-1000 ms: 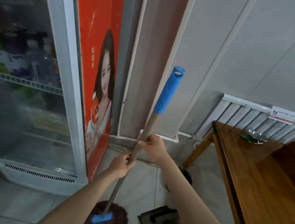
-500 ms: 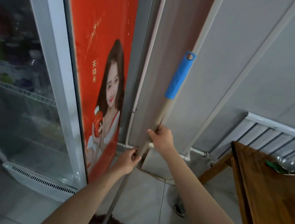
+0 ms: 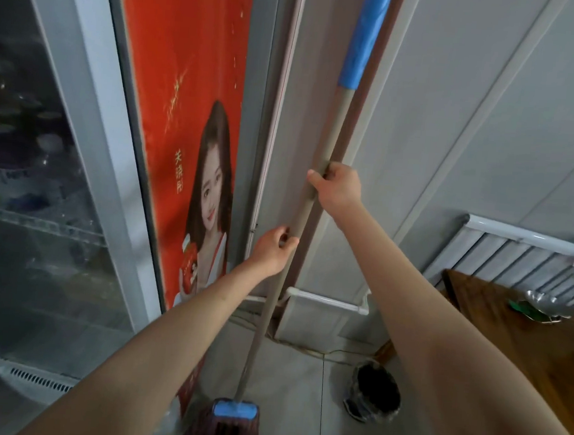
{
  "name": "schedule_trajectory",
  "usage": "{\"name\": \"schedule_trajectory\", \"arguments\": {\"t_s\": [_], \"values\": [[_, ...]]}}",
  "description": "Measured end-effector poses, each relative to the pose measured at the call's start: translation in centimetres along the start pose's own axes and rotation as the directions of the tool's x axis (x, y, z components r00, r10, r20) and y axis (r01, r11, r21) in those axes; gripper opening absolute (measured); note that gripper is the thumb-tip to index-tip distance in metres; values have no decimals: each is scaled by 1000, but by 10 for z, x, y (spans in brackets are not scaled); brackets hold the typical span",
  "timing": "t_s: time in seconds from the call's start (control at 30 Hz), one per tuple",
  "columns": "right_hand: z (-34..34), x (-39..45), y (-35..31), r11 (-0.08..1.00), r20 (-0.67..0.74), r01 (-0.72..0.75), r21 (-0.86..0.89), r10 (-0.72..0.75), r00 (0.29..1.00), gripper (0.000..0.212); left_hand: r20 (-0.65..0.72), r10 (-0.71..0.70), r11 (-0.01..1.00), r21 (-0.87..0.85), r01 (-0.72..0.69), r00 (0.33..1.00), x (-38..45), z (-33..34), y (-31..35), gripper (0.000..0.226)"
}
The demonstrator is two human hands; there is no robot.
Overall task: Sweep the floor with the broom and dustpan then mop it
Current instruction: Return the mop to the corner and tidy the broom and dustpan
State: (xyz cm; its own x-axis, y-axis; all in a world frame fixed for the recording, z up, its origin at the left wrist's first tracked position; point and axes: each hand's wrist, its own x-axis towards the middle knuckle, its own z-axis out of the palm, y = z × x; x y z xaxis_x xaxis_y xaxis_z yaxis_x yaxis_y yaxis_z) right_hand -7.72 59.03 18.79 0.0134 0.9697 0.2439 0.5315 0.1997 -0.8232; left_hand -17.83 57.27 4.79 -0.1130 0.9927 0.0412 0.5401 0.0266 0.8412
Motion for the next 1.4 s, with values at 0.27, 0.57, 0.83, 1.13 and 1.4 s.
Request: {"name": "schedule_trajectory", "arguments": {"t_s": [0.27,0.57,0.83,1.13,1.4], "values": [[-9,48,-17,998,-2,62,17,-62,998,19,-40,52,998,-38,-53,998,57,-7,27,34],[-4,99,-5,990,21,132,49,-133,991,8,-68,47,997,-65,-51,997,113,-2,41,32],[17,103,42,994,86,97,42,-100,991,9,-45,-18,999,-36,17,999,126,23,6,27],[33,109,72,998,176,29,54,-38,984,16,29,-55,998,34,54,998,116,32,-16,28],[59,128,95,997,253,-25,72,6,967,21,42,-181,983,39,179,983,132,46,-38,33]]}}
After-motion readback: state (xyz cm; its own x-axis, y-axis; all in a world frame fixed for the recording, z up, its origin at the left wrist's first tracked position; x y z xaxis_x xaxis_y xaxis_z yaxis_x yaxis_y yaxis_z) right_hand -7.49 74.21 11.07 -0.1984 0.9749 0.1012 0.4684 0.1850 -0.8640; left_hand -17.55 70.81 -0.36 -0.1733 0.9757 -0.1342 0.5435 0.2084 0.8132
